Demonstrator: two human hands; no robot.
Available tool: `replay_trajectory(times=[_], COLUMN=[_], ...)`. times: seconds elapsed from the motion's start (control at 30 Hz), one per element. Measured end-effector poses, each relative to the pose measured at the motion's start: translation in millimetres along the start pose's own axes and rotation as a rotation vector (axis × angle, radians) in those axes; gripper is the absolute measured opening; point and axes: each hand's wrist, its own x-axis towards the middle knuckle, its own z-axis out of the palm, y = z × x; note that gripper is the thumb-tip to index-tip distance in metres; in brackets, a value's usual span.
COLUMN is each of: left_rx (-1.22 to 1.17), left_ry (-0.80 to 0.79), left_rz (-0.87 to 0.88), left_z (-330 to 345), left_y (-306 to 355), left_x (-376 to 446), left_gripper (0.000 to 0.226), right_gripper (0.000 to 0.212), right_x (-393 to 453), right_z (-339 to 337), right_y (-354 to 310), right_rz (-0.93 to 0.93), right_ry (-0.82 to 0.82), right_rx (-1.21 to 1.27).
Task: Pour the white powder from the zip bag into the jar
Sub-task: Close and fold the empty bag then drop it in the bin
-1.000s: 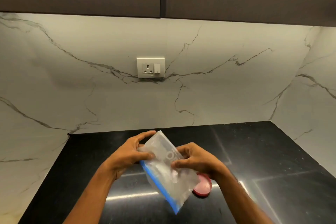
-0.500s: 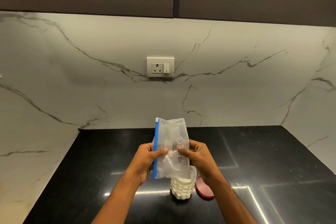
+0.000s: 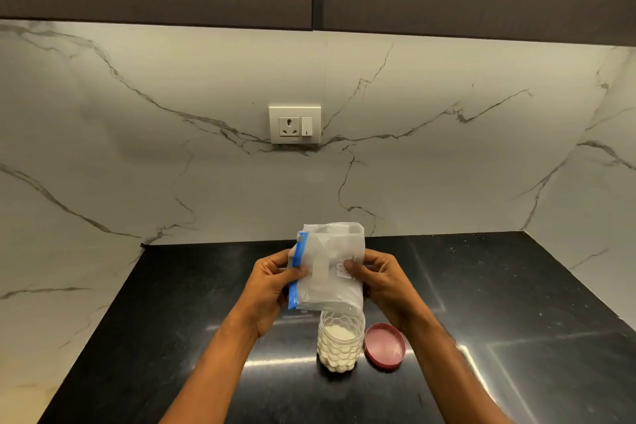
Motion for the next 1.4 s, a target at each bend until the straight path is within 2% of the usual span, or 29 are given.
replay_trajectory(times=[0.17, 0.3, 0.43, 0.6, 0.77, 0.87, 0.97, 1.07, 1.13, 1.23, 1.27, 1.3, 1.37, 1.4], left_rx=[-0.056, 0.048, 0.201, -0.065, -0.134, -0.106, -0.087, -0.166, -0.152, -0.034, -0.055, -0.127, -0.238, -0.213], left_ry=[-0.023, -0.056, -0.106, -0.173, -0.255, -0.274, -0.266, -0.241, -0.220, -0.196, -0.202, -0.217, -0.243, -0.227], left_rz=[0.047, 0.082, 0.134, 0.167, 0.175, 0.152, 0.138, 0.140, 0.134, 0.061, 0.009, -0.045, -0.119, -0.141], left_z=[-0.9, -2.2, -8.1, -7.1, -11.0, -16.6, -20.0, -25.4, -27.3, -32.3, -34.8, -36.0, -34.2, -28.6], left_y=[7.1, 18.9, 23.4, 21.1, 16.8, 19.3, 15.7, 6.9, 4.3, 4.9, 5.6, 7.1, 8.0, 9.0], left_x=[8.3, 12.5, 14.8, 5.6, 0.8, -4.8, -10.0, -14.6, -16.3, -14.9, -15.0, -16.0, -16.5, -16.6], left_gripper=[0.028, 0.028, 0.039, 0.039, 0.033, 0.044, 0.049, 0.035, 0.025, 0.016, 0.017, 0.031, 0.070, 0.084], right_gripper=[0.045, 0.038, 0.033, 0.035, 0.038, 0.039, 0.032, 0.025, 0.011, 0.048, 0.051, 0.050, 0.042, 0.035], right_x=[6.5, 10.8, 10.9, 7.7, 7.2, 4.9, 0.5, -1.2, -1.0, 2.6, 3.9, 6.6, 12.2, 13.9], right_z=[-1.6, -1.5, 0.5, 4.9, 4.5, 4.6, 5.5, 12.4, 14.5, 11.6, 12.5, 13.0, 16.8, 18.4], right_y=[-5.9, -10.8, -17.0, -19.0, -14.7, -11.0, -7.6, -5.4, -2.7, 1.4, 0.6, 1.7, 3.6, 5.4], right_rz=[-0.012, -0.025, -0.064, -0.093, -0.123, -0.124, -0.135, -0.158, -0.168, -0.217, -0.253, -0.304, -0.395, -0.434], right_ry=[-0.041, -0.041, -0.035, -0.086, -0.175, -0.202, -0.205, -0.205, -0.174, -0.139, -0.131, -0.120, -0.106, -0.104], right_rx=[0.139, 0.102, -0.018, 0.137, 0.236, 0.265, 0.270, 0.285, 0.240, 0.044, -0.036, -0.135, -0.344, -0.432])
